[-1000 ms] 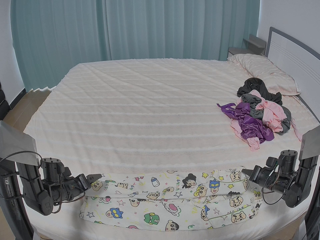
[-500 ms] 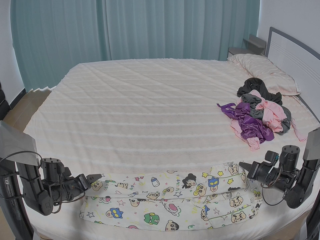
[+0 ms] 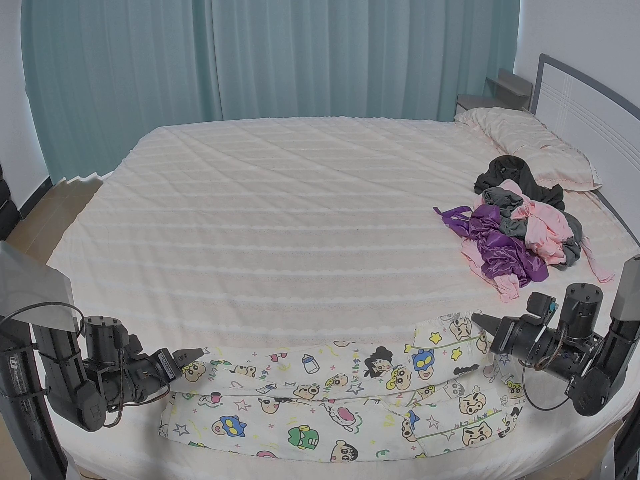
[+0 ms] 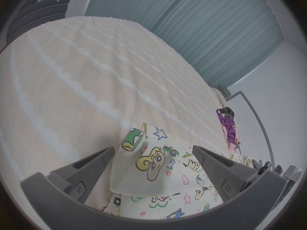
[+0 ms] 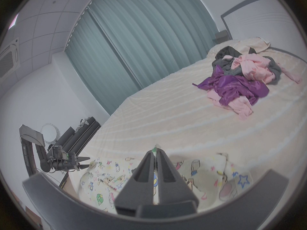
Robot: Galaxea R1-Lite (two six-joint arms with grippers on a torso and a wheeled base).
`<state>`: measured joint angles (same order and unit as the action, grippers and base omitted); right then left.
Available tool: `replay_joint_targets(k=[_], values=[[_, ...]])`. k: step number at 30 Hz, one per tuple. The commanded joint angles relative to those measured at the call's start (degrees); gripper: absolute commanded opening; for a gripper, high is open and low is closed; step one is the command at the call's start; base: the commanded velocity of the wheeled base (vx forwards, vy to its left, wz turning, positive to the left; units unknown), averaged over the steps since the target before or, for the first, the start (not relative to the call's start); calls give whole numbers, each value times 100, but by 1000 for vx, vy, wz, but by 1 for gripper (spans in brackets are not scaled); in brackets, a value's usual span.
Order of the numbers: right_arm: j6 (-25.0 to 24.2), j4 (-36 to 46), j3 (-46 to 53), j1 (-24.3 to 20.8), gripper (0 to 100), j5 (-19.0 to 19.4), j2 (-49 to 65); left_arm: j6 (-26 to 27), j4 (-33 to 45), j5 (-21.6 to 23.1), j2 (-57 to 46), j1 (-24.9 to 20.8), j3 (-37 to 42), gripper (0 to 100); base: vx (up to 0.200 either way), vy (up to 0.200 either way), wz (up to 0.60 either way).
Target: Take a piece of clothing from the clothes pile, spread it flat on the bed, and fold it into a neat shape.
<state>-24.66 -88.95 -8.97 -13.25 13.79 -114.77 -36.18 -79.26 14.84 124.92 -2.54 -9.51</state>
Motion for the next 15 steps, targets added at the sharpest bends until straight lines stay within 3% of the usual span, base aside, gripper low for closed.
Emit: replay_joint_targets(k=[1, 6, 15], values=[[67, 54, -500, 332, 0, -16, -528, -3, -1, 2, 6, -10, 2, 100, 0, 0, 0], [67, 19, -676, 631, 0, -16, -1372, -3, -1, 2, 15, -1, -7, 100, 0, 0, 0], [58, 98, -1080, 684, 0, -104, -1987, -3, -1, 2, 33, -10, 2, 100, 0, 0, 0]])
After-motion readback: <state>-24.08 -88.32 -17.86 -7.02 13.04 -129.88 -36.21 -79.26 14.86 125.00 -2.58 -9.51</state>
